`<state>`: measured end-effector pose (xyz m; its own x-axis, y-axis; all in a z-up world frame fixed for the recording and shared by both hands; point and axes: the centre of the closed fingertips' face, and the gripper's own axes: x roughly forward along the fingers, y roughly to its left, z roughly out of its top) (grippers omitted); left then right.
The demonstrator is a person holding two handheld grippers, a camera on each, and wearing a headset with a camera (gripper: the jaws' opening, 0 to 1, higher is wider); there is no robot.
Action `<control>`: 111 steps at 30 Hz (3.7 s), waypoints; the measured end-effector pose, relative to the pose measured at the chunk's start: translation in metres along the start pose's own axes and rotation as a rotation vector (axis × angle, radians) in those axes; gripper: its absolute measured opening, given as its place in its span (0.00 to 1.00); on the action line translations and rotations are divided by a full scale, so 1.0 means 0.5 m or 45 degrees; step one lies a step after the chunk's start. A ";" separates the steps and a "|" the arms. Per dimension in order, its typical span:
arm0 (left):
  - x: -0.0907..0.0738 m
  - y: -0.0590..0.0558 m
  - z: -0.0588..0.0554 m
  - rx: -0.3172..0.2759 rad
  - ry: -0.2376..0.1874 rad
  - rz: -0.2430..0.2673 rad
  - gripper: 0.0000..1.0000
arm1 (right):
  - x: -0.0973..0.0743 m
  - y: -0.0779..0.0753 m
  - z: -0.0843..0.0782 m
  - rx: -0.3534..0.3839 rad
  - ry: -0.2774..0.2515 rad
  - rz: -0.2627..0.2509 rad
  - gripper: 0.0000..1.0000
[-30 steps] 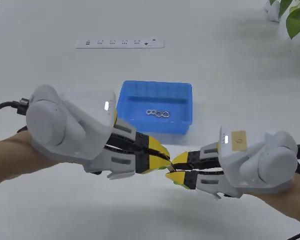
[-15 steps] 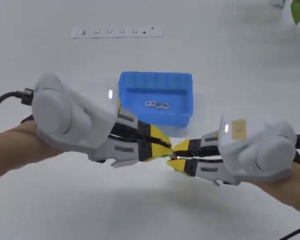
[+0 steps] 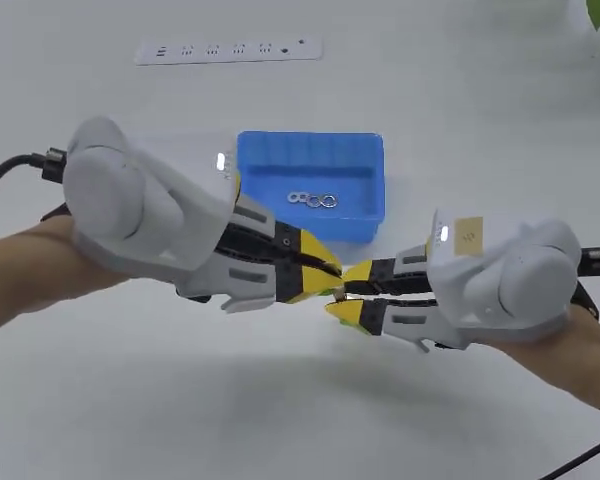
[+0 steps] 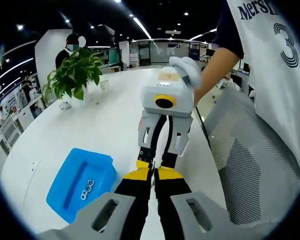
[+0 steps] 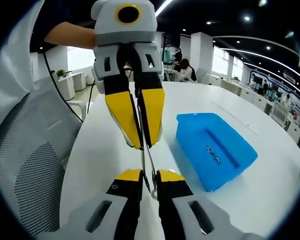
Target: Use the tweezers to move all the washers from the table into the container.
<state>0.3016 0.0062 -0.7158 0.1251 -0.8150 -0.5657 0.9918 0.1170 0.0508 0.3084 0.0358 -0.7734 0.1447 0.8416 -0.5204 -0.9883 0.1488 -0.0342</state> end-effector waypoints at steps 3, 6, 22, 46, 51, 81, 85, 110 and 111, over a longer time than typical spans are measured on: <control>0.002 -0.002 0.000 0.013 0.003 -0.010 0.06 | 0.001 0.002 -0.001 0.000 0.000 0.002 0.12; 0.003 -0.002 0.000 0.005 0.002 -0.016 0.06 | 0.000 0.001 -0.002 0.005 0.000 -0.001 0.12; 0.014 0.000 -0.001 0.009 0.016 -0.039 0.06 | -0.002 -0.003 -0.011 0.030 0.002 -0.012 0.12; 0.024 0.004 -0.003 -0.022 0.033 -0.059 0.07 | 0.004 -0.001 -0.034 -0.021 0.073 0.059 0.14; 0.028 0.008 -0.003 -0.026 0.032 -0.062 0.07 | 0.003 -0.006 -0.027 -0.001 0.050 0.055 0.14; 0.004 -0.005 0.005 -0.002 0.064 -0.074 0.07 | -0.002 0.010 -0.004 -0.035 0.062 0.040 0.10; -0.014 -0.008 0.011 -0.023 0.061 -0.086 0.07 | -0.004 0.018 0.012 -0.057 0.058 0.046 0.10; -0.106 0.054 0.074 0.079 0.029 0.004 0.07 | -0.007 -0.044 0.134 -0.126 -0.033 -0.007 0.10; -0.107 0.058 0.075 0.082 0.029 0.008 0.07 | -0.007 -0.048 0.137 -0.133 -0.036 -0.011 0.10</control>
<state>0.3245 0.0318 -0.6530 0.1313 -0.8013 -0.5837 0.9907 0.0843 0.1070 0.3350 0.0650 -0.7124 0.1532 0.8550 -0.4955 -0.9865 0.1026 -0.1280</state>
